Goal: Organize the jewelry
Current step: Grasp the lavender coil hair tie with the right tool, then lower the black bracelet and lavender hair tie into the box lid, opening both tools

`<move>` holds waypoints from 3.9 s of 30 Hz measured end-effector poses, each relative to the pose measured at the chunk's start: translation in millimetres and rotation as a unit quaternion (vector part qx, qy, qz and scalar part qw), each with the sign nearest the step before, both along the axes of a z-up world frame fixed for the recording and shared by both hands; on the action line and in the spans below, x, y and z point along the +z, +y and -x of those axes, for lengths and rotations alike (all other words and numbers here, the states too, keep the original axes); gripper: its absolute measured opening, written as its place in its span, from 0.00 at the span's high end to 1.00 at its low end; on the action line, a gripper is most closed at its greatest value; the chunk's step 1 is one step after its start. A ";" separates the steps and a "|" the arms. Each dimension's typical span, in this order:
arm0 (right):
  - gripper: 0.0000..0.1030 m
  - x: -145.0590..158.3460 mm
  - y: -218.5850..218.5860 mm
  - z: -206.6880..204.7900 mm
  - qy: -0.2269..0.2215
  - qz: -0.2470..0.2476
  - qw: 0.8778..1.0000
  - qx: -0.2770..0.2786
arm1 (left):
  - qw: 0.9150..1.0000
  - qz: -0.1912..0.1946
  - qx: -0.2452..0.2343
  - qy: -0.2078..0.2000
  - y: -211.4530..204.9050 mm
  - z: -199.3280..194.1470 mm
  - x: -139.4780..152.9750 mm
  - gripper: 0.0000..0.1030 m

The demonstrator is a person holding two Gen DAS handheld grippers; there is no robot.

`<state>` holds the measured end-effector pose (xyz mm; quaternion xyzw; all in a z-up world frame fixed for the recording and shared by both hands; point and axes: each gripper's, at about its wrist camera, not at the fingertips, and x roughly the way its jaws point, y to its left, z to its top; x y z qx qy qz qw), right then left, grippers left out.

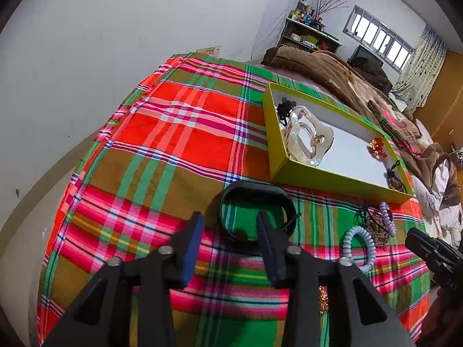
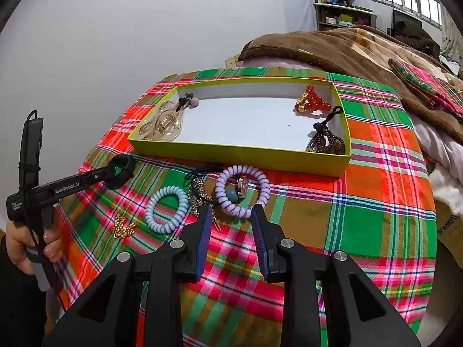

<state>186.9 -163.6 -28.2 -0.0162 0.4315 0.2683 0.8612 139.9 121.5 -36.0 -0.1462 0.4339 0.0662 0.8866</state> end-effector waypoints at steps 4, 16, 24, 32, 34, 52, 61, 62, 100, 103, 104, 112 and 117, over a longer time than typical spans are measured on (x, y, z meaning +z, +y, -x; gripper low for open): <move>0.72 0.1 3.9 -3.2 -0.007 0.007 1.000 0.008 | 1.000 -0.029 -0.004 0.002 -7.7 -5.2 -1.2 0.87; 0.72 -15.6 34.9 -14.7 -0.014 0.061 0.994 0.087 | 0.999 -0.027 -0.020 -0.020 -4.6 3.0 4.4 0.93; 0.78 -18.5 37.3 -15.3 0.000 0.064 0.989 0.131 | 0.999 -0.019 -0.025 -0.017 -3.3 3.8 2.3 0.93; 0.90 -22.8 37.2 -1.3 -0.007 0.089 0.985 0.149 | 0.999 -0.017 -0.035 -0.019 -6.4 8.6 2.0 0.93; 0.90 -22.0 37.1 -0.4 -0.008 0.090 0.986 0.143 | 0.999 -0.017 -0.036 -0.019 -8.0 10.7 0.8 0.93; 0.90 23.4 2.2 28.8 -0.048 0.030 0.995 0.076 | 0.996 -0.020 -0.057 -0.060 -27.6 36.5 38.3 0.93; 0.90 45.1 -5.8 33.6 -0.070 0.023 0.996 0.057 | 0.993 -0.029 -0.079 -0.083 -48.0 36.2 62.7 0.93; 0.90 46.8 -6.1 33.4 -0.072 0.023 0.996 0.057 | 0.993 -0.029 -0.080 -0.085 -50.0 35.1 64.5 0.93; 0.90 10.5 20.4 -112.6 -0.022 0.015 0.999 0.040 | 0.990 -0.060 -0.128 -0.024 -73.3 -151.8 46.5 0.93; 0.90 1.2 22.4 -121.9 -0.009 0.021 0.999 0.036 | 0.989 -0.070 -0.128 -0.011 -77.1 -159.2 38.5 0.93; 0.90 -1.3 21.9 -123.9 -0.006 0.023 0.999 0.033 | 0.989 -0.070 -0.128 -0.008 -77.0 -161.4 36.7 0.93; 0.84 -12.5 15.6 -133.8 0.014 0.028 0.999 0.013 | 0.989 -0.069 -0.127 0.003 -76.6 -172.3 26.0 0.92; 0.73 -8.6 13.7 -131.0 0.007 0.024 1.000 0.007 | 0.988 -0.076 -0.132 -0.003 -79.6 -173.4 28.7 0.92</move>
